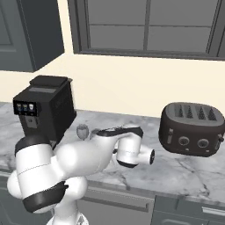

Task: Retrieve the wine glasses from the counter and place one next to each plate.

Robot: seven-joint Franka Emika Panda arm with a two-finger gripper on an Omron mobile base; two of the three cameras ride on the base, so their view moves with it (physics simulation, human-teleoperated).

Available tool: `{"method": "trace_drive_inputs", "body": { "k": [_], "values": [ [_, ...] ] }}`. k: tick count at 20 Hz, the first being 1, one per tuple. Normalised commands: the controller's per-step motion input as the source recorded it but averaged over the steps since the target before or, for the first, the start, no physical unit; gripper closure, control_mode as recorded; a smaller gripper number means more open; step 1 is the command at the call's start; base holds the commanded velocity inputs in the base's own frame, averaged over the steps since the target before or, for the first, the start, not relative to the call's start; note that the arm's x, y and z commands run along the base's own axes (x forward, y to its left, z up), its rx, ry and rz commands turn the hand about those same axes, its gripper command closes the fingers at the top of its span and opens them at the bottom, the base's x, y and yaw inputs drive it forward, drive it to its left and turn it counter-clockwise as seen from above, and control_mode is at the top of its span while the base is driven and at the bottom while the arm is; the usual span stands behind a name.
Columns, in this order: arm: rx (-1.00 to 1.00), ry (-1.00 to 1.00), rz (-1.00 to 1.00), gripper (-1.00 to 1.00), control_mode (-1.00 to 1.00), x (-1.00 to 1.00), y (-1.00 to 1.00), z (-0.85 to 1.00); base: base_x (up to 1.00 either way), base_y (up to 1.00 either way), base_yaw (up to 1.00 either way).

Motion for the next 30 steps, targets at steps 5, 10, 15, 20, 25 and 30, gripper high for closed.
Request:
{"method": "trace_drive_inputs", "body": {
  "k": [5,10,15,20,25,30],
  "values": [
    [0.00,0.06,0.00,-1.00,-1.00,0.15,0.00,-0.01,0.00,0.00,0.00],
    [-0.01,0.18,0.00,-1.00,-1.00,0.02,0.02,-0.04,0.00,0.00,0.00],
    [-0.02,0.09,0.00,-1.00,-1.00,0.00,0.09,-0.08,0.00,0.00,0.00],
    [-0.05,0.00,0.00,-1.00,-1.00,0.00,0.12,-0.10,0.00,0.00,0.00],
    [-0.07,0.02,0.00,-1.00,-1.00,0.01,0.11,-0.20,0.00,0.00,0.00],
    [-0.02,0.11,0.00,-1.00,-1.00,0.02,0.22,-0.17,0.00,0.00,0.00]
  ]
}}
